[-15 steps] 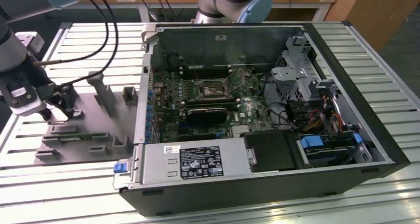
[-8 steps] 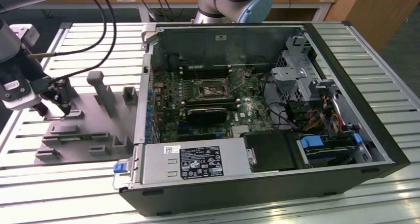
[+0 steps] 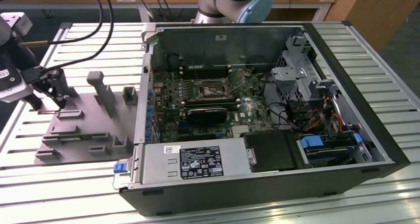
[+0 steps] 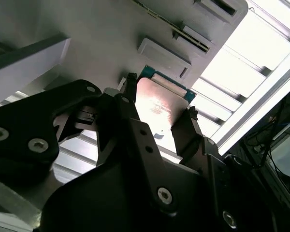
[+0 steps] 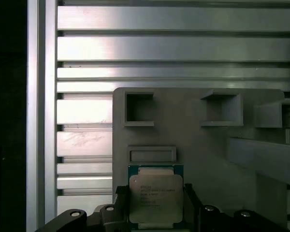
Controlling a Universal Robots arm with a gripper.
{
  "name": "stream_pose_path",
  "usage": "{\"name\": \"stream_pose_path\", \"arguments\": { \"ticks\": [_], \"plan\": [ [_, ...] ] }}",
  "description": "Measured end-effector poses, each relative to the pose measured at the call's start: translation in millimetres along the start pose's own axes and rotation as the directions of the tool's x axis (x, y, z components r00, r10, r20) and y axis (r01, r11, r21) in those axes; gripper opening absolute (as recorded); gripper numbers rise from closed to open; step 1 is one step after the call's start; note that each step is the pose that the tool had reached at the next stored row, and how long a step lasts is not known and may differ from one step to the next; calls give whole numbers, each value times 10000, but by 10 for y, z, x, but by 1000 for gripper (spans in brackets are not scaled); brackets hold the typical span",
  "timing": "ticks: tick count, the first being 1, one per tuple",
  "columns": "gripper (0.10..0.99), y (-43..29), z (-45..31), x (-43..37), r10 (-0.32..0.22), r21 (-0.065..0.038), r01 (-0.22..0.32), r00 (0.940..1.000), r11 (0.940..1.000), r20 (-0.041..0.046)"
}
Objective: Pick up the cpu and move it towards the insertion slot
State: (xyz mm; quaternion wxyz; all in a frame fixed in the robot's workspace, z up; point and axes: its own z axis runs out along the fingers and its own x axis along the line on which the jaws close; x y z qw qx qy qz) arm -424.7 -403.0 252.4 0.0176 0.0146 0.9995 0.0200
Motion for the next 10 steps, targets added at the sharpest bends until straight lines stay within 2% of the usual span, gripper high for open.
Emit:
{"name": "stream_pose_path", "arguments": {
  "ticks": [6, 10],
  "plan": [
    [537, 7, -160, -6, 0, -1, 0, 10000, 10000, 1],
    [537, 12, -297, -10, 0, -1, 0, 10000, 10000, 1]
  ]
}}
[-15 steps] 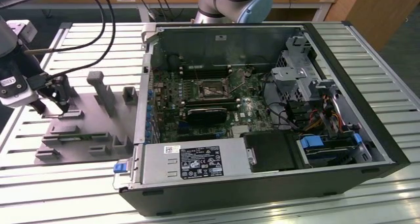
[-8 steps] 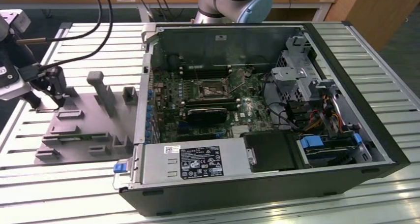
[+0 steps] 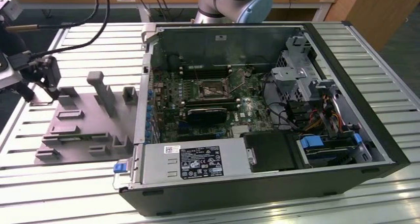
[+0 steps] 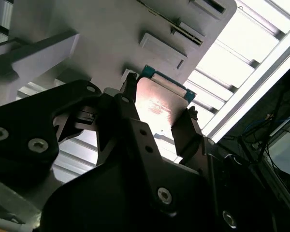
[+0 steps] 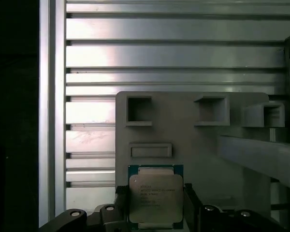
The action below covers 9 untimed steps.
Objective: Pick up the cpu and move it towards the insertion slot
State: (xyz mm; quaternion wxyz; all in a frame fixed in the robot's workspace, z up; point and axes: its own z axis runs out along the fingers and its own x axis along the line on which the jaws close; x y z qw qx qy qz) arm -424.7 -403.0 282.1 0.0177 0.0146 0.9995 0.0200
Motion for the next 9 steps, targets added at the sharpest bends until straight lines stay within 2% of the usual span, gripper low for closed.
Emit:
{"name": "stream_pose_path", "arguments": {
  "ticks": [9],
  "plan": [
    [537, 14, -347, -12, 0, 0, 0, 10000, 10000, 0]
  ]
}}
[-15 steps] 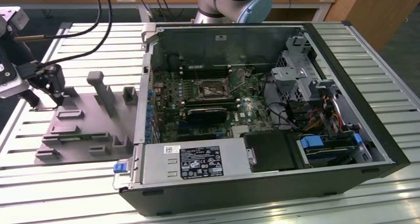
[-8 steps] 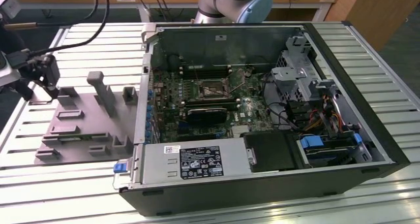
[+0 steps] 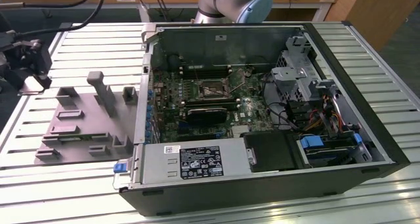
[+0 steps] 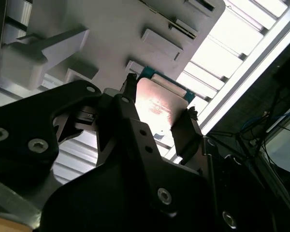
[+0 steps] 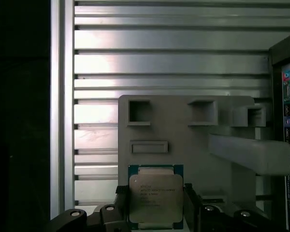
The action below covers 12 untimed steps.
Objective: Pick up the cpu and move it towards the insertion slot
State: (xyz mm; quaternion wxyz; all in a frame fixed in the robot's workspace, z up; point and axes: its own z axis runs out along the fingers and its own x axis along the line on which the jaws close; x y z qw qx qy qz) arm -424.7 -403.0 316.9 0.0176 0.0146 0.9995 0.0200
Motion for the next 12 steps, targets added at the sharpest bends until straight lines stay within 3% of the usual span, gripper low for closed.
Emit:
{"name": "stream_pose_path", "arguments": {
  "ticks": [12],
  "plan": [
    [537, 18, -445, -15, 0, 0, 0, 10000, 10000, 1]
  ]
}}
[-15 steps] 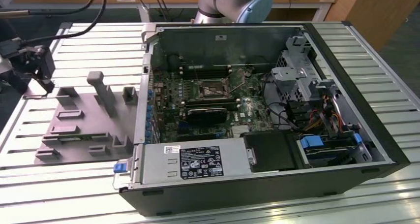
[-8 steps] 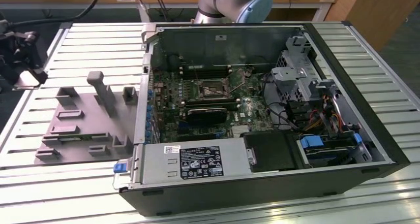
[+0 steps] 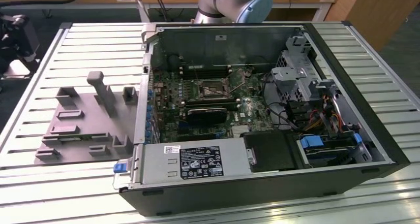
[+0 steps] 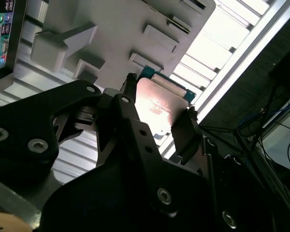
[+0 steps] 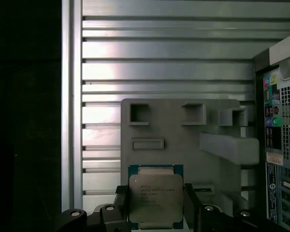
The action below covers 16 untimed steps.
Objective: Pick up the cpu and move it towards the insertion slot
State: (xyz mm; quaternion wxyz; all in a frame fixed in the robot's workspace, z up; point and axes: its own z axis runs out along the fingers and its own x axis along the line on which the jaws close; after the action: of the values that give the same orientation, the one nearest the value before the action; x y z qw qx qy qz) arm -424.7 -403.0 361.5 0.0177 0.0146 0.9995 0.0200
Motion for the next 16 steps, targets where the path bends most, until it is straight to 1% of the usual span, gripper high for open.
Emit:
{"name": "stream_pose_path", "arguments": {
  "ticks": [3, 5, 11, 13, 16],
  "plan": [
    [537, 4, -92, -3, 0, 0, 0, 10000, 10000, 0],
    [537, 6, -137, -5, 0, 1, 0, 10000, 10000, -1],
    [537, 6, -142, -13, -2, -1, 2, 10000, 10000, -2],
    [537, 7, -140, -52, 0, -3, 0, 10000, 10000, -1],
    [537, 10, -136, -151, 0, -4, 0, 10000, 10000, -1]
  ]
}}
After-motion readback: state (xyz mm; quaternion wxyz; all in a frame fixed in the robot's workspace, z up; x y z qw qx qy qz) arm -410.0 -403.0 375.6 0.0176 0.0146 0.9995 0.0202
